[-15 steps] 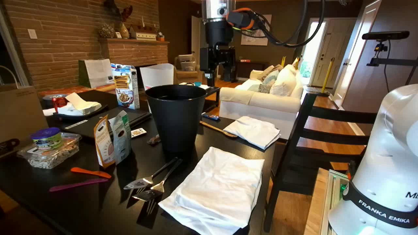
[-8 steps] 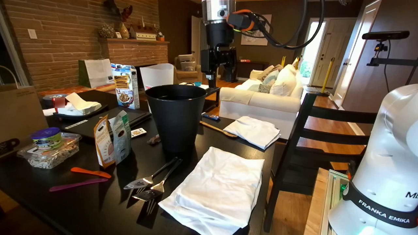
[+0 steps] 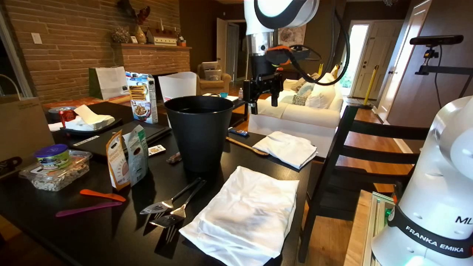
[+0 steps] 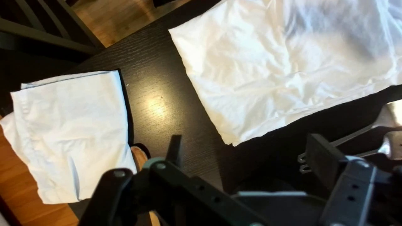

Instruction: Fold the towel on the left into a triangle.

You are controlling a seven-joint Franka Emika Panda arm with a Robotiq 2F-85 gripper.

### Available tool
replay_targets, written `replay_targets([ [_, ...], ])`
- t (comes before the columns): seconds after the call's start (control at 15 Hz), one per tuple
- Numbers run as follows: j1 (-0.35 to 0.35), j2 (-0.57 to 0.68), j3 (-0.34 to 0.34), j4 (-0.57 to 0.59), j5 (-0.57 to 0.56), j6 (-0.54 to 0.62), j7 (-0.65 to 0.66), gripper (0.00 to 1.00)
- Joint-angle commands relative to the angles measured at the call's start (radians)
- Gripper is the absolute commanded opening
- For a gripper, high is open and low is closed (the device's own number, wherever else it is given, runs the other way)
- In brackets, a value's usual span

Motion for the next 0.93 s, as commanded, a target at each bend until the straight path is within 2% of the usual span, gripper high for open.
replay_targets([
  [0.0, -0.027, 0.023, -0.040, -0.082, 0.015, 0.135, 0.023, 1.00],
  [0.47, -0.043, 0.144, -0.064, -0.201, 0.009, 0.394, 0.061, 1.00],
  [0.87, -0.035, 0.308, -0.073, -0.209, -0.007, 0.583, 0.111, 1.00],
])
